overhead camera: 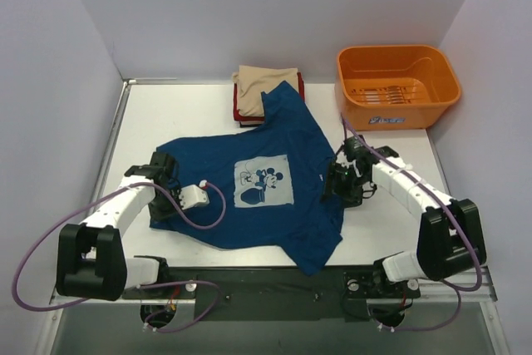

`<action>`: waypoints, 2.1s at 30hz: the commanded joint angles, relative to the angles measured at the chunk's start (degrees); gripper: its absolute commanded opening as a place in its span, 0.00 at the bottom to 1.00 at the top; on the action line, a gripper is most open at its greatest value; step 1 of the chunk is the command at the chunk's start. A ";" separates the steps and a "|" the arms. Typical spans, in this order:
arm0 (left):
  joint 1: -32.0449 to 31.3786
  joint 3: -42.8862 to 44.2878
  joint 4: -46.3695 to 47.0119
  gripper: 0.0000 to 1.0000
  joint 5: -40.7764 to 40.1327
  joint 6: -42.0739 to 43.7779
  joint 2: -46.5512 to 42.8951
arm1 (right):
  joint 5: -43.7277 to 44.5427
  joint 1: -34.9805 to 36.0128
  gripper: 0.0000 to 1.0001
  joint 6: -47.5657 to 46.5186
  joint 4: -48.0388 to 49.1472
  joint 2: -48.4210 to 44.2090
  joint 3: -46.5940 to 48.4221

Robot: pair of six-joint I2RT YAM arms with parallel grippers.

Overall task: Fold and stack the t-shirts
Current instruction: Fold the flattened tshirt in 1/3 of the way

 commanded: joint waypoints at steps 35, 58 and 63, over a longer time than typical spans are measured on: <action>-0.20 3.74 -6.77 0.00 -2.05 -9.34 -5.09 | 11.35 17.31 0.00 31.81 -9.34 -28.37 -18.53; 0.76 24.31 0.78 0.00 -6.71 -20.24 22.94 | 8.37 6.50 0.00 -2.91 -4.63 20.38 36.30; 2.79 24.49 1.31 0.00 -9.78 -20.41 24.17 | 8.27 6.41 0.00 -5.19 -6.65 26.90 42.92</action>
